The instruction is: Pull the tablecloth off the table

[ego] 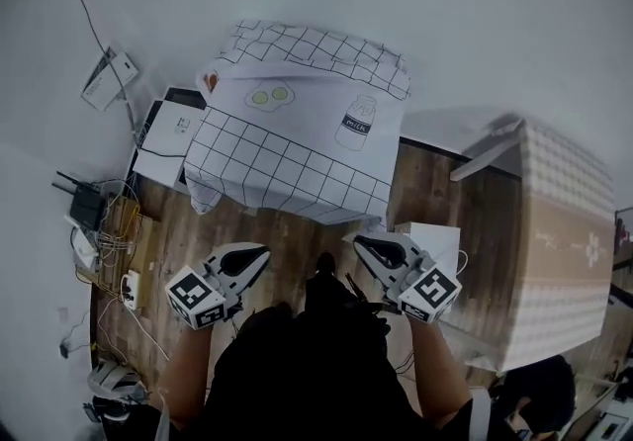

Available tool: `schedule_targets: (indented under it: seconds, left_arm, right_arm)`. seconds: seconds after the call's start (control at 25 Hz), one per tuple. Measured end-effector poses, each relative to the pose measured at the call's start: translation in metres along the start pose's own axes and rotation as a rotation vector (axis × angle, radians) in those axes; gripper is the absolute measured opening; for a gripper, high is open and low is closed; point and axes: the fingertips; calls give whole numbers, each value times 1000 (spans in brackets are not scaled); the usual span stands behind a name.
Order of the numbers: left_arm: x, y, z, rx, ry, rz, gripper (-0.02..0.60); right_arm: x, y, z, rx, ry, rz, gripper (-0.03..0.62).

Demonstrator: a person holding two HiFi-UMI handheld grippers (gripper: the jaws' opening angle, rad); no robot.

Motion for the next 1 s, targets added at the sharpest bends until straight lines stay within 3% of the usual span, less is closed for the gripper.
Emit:
schedule_targets:
  seconds: [0.28,0.44,0.72,1.0]
  left_arm:
    - [-44,-47,59,-11,-82,36,5]
    - [-66,-62,88,-11,-103,33,6]
    - [-91,-82,127,-63,-65,79,6]
    - [-150,-89,152,-40,9,82,6]
  right_arm:
    - [75,-39,11,-4,-72,-33,23]
    - [111,-62,18,32,-104,1,23]
    - [143,-94,46,76,-133,-2,23]
    - [171,-99,92,51,-77,7,23]
Point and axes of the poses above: the fingertips, and each gripper's own axes: z forward along the fingers, x to its right, y out of its underside, and after that the axes turned 11 degrees about z, right-handed
